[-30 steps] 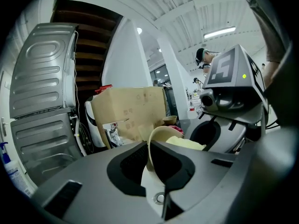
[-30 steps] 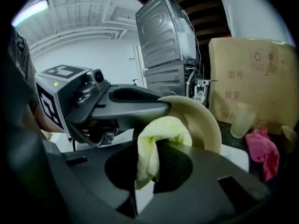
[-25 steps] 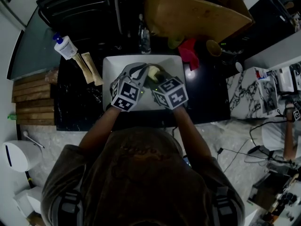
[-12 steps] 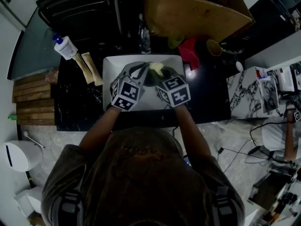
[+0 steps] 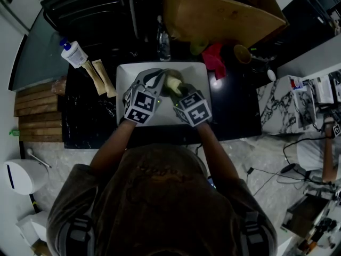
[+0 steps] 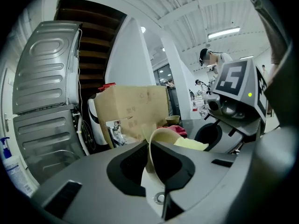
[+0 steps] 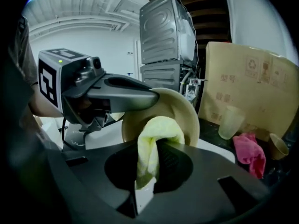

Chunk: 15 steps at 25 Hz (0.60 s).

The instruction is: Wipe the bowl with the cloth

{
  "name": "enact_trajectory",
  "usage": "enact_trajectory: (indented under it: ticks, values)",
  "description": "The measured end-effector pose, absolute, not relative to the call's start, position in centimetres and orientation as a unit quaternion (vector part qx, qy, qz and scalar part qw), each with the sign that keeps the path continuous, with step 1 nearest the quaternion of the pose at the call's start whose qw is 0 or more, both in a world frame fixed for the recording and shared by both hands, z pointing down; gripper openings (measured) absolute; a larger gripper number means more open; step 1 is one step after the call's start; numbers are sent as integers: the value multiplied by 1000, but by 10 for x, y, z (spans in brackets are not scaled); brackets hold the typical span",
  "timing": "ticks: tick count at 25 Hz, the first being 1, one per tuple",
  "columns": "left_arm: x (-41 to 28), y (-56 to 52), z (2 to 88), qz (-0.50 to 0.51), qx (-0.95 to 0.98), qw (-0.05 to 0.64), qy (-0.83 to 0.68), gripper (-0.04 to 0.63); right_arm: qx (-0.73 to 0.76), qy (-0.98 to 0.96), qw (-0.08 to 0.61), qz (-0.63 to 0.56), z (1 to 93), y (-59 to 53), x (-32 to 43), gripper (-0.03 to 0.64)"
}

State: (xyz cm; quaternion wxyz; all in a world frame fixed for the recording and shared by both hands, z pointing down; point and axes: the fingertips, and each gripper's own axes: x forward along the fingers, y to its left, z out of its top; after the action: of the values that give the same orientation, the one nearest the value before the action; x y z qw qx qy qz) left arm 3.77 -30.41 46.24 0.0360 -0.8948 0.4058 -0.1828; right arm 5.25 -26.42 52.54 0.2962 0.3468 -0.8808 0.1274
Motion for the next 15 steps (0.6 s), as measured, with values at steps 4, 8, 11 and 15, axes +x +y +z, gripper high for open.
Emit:
enact_trajectory:
  ticks: [4, 8, 11, 15]
  values:
    - [40, -303, 462, -179, -896, 33, 404, 35, 321, -894, 287, 124, 526, -254, 37, 21]
    - [43, -299, 469, -186, -899, 27, 396, 31, 314, -904, 271, 105, 513, -252, 27, 21]
    - [46, -296, 473, -192, -901, 23, 388, 29, 322, -904, 269, 81, 503, -257, 27, 21]
    - [45, -296, 473, -189, -903, 16, 386, 28, 340, -899, 268, 69, 494, -267, 35, 21]
